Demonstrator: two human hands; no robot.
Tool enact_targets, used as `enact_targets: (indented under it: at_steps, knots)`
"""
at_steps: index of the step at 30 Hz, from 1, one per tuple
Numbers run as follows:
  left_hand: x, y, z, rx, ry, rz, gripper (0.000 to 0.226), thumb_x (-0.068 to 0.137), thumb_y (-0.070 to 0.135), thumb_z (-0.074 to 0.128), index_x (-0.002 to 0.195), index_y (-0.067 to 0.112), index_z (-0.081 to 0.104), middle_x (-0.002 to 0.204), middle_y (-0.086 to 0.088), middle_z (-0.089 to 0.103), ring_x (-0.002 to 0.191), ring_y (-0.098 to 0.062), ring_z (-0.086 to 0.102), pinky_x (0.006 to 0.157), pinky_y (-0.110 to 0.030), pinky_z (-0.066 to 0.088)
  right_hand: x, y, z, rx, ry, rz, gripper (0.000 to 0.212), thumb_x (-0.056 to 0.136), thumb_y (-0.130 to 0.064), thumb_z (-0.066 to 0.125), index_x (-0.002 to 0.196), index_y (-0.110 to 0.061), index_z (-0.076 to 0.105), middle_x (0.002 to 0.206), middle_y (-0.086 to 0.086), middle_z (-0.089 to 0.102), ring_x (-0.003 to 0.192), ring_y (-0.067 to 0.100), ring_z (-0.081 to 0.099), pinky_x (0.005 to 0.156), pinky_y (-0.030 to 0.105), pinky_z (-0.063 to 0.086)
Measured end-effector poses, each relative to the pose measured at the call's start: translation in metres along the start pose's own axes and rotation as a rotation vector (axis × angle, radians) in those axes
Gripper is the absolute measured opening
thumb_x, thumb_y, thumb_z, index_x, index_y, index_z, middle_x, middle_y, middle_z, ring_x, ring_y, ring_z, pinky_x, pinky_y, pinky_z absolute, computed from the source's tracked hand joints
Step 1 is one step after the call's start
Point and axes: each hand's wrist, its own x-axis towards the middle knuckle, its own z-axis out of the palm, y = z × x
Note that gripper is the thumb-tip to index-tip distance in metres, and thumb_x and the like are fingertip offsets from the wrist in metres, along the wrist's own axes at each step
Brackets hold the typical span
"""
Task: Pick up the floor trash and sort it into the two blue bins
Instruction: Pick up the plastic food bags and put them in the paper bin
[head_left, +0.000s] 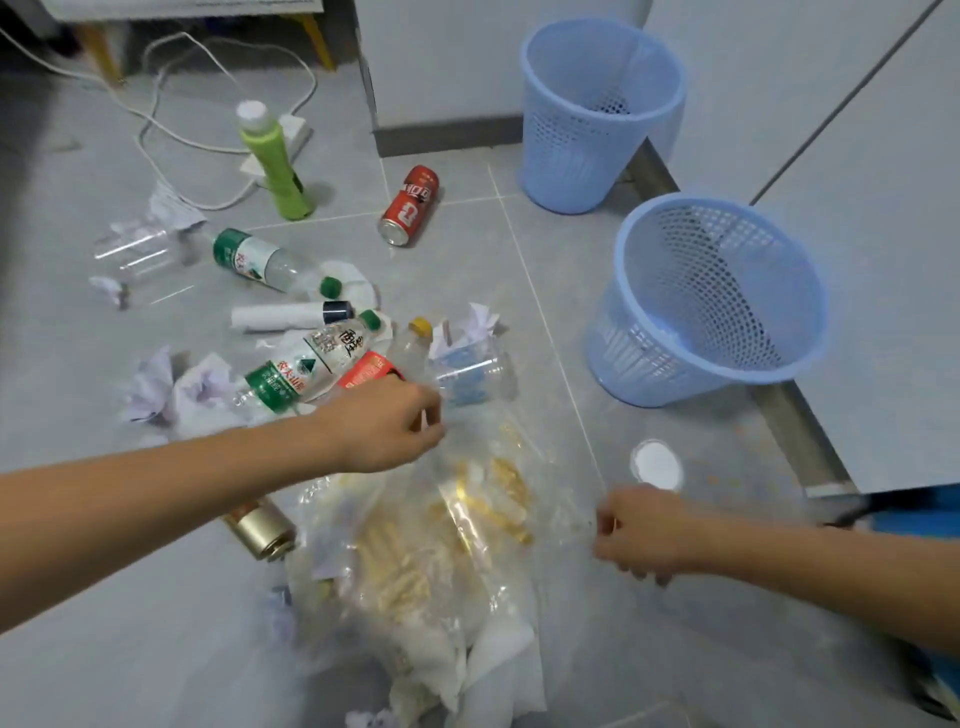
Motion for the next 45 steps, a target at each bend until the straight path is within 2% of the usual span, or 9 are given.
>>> enact_targets:
  at_steps: [3,8,13,19,28,33,38,42,45]
  knots:
    - [0.000,-0.019,0.049,0.066,-0.181,-0.067,0.047,0.098,0.052,0.048,0.130,0.020,0.055,0.118,-0.006,0.062,0.106,-0.025,0.060,0.090,-0.036,0.048,0.027,-0.007,0.069,0.452,-0.197,0.246,0.021,0.086,-0.025,0.063,0.095,-0.007,0.063,0.081,0.011,0.068,0.066,0.022,0.065,0.061,0.035,0.060]
    - [0.013,-0.038,0.087,-0.070,-0.129,-0.136,0.055,0.098,0.046,0.053,0.138,0.008,0.049,0.126,-0.015,0.056,0.114,-0.033,0.058,0.094,-0.038,0.047,0.043,-0.038,0.121,1.188,0.030,0.406,0.015,0.087,-0.019,0.071,0.094,-0.006,0.066,0.074,0.012,0.061,0.057,0.022,0.058,0.055,0.030,0.052]
    - [0.014,-0.045,0.090,-0.224,0.082,-0.176,0.042,0.094,0.032,0.063,0.127,0.005,0.059,0.109,-0.010,0.068,0.101,-0.027,0.063,0.080,-0.032,0.046,0.041,-0.046,0.133,1.502,0.340,0.400,0.016,0.082,-0.009,0.073,0.095,-0.001,0.069,0.069,0.011,0.061,0.063,0.023,0.057,0.056,0.030,0.050]
    - [-0.008,-0.046,0.078,-0.823,-0.018,-0.351,0.019,0.092,0.006,0.067,0.111,0.009,0.065,0.087,-0.008,0.064,0.061,-0.014,0.067,0.049,-0.027,0.053,0.005,-0.043,0.128,1.591,0.316,0.171,0.036,0.087,0.008,0.064,0.117,-0.012,0.061,0.090,0.013,0.059,0.074,0.025,0.061,0.055,0.037,0.058]
    - [-0.065,-0.025,0.037,-1.431,-0.099,-0.279,0.026,0.083,0.004,0.070,0.109,0.008,0.067,0.077,-0.015,0.064,0.055,-0.019,0.062,0.040,-0.026,0.047,-0.051,-0.020,0.086,1.634,0.328,-0.161,0.031,0.084,-0.006,0.068,0.114,-0.011,0.070,0.089,0.009,0.065,0.065,0.018,0.060,0.050,0.031,0.052]
    - [-0.049,-0.033,-0.016,-1.496,0.157,-0.189,0.024,0.090,0.013,0.064,0.111,0.019,0.071,0.074,-0.003,0.063,0.053,-0.007,0.059,0.040,-0.018,0.044,-0.038,-0.034,-0.004,1.317,0.239,-0.341,0.032,0.098,-0.019,0.056,0.128,-0.023,0.067,0.071,0.009,0.060,0.056,0.021,0.061,0.050,0.031,0.054]
    - [-0.029,-0.048,-0.067,-1.451,0.303,-0.121,0.026,0.098,0.013,0.057,0.120,0.021,0.069,0.068,-0.001,0.057,0.046,-0.004,0.055,0.040,-0.015,0.044,-0.014,-0.054,-0.088,1.212,0.141,-0.464,0.038,0.104,-0.004,0.045,0.136,-0.019,0.059,0.061,0.000,0.062,0.050,0.007,0.063,0.049,0.022,0.054]
    - [-0.026,-0.062,-0.090,-1.453,0.350,-0.076,0.030,0.095,0.020,0.060,0.122,0.026,0.070,0.072,0.000,0.058,0.054,-0.004,0.057,0.047,-0.016,0.048,0.000,-0.063,-0.121,1.328,0.077,-0.524,0.043,0.101,0.000,0.046,0.137,-0.018,0.061,0.083,0.014,0.069,0.065,0.015,0.072,0.065,0.030,0.064]
    - [-0.032,-0.059,-0.106,-1.496,0.383,-0.058,0.024,0.090,0.015,0.063,0.109,0.025,0.074,0.069,0.001,0.061,0.052,-0.004,0.057,0.044,-0.017,0.048,0.008,-0.067,-0.134,1.400,0.061,-0.549,0.041,0.090,-0.002,0.056,0.127,-0.013,0.070,0.124,0.032,0.059,0.088,0.026,0.072,0.088,0.042,0.058]
